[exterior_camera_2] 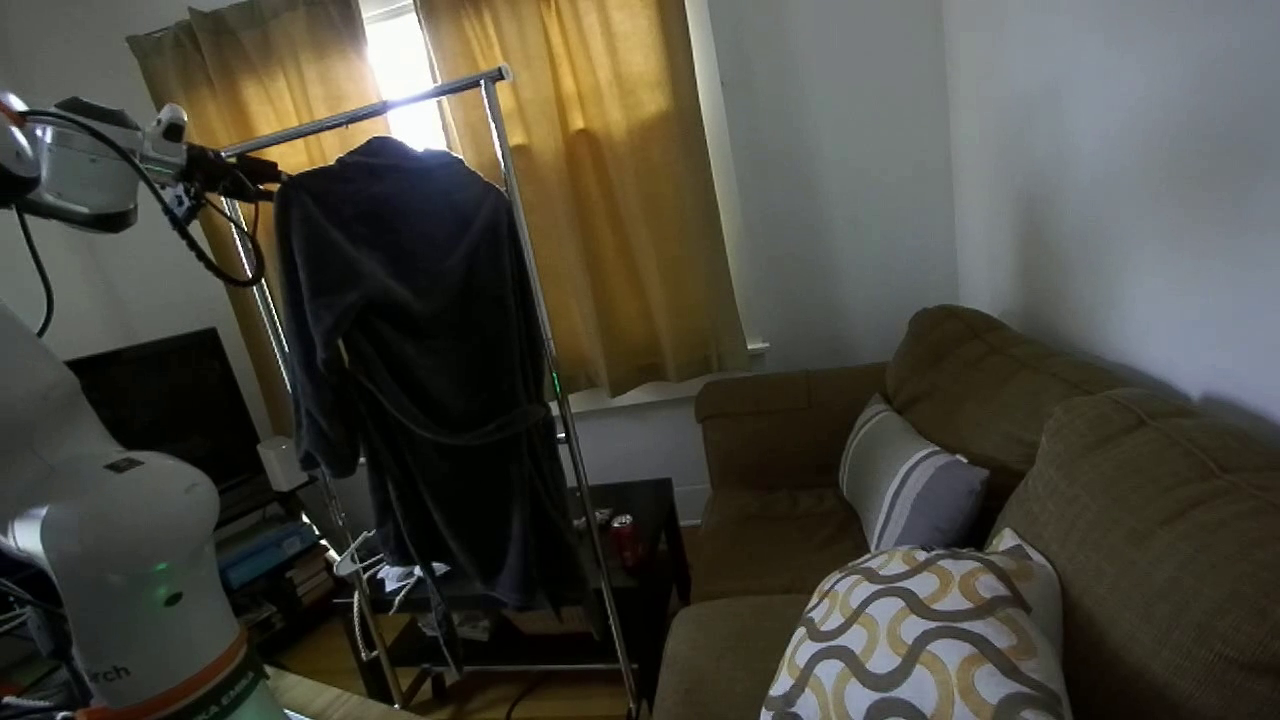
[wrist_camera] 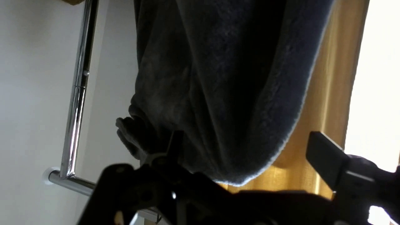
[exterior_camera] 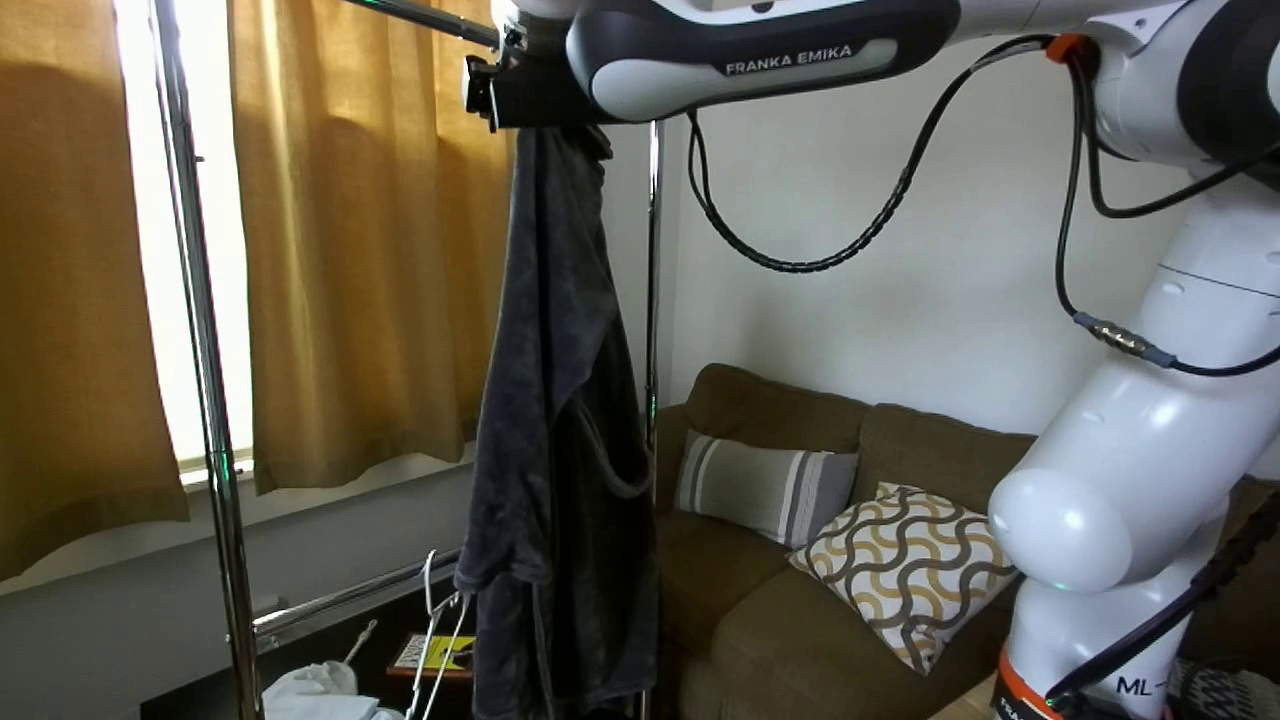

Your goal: Move the hanger with the rob to the bottom rod

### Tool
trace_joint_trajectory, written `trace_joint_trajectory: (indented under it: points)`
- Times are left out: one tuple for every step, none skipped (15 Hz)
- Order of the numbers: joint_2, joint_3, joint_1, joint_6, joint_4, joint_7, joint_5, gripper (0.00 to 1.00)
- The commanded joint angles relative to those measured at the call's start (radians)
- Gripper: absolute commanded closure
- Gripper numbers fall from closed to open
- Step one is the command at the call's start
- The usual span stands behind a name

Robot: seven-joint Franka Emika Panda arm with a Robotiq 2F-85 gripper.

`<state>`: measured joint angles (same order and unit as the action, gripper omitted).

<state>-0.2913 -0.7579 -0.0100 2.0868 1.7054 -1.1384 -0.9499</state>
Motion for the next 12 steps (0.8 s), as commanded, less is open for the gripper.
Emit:
trace_joint_trajectory:
  points:
    - [0.073, -0.008, -0.02, -0.068, -0.06, -0.13, -0.143, 0.0]
    - [0.087, 0.002, -0.033, -0.084, -0.07, -0.154, -0.171, 0.0]
    - [0.098, 0.013, -0.044, -0.099, -0.08, -0.17, -0.198, 0.0]
    - [0.108, 0.021, -0.057, -0.113, -0.088, -0.185, -0.221, 0.0]
    - [0.118, 0.036, -0.068, -0.117, -0.092, -0.186, -0.242, 0.0]
    - [0.125, 0.046, -0.082, -0.129, -0.094, -0.192, -0.258, 0.02]
    - [0.131, 0.066, -0.096, -0.126, -0.095, -0.188, -0.264, 0.26]
    - [0.135, 0.079, -0.111, -0.13, -0.095, -0.192, -0.269, 0.26]
    - [0.135, 0.104, -0.124, -0.115, -0.089, -0.18, -0.258, 0.3]
    - [0.134, 0.12, -0.138, -0.116, -0.085, -0.183, -0.253, 0.38]
    - [0.132, 0.141, -0.15, -0.116, -0.082, -0.176, -0.246, 0.48]
    - [0.126, 0.161, -0.162, -0.112, -0.074, -0.177, -0.242, 0.55]
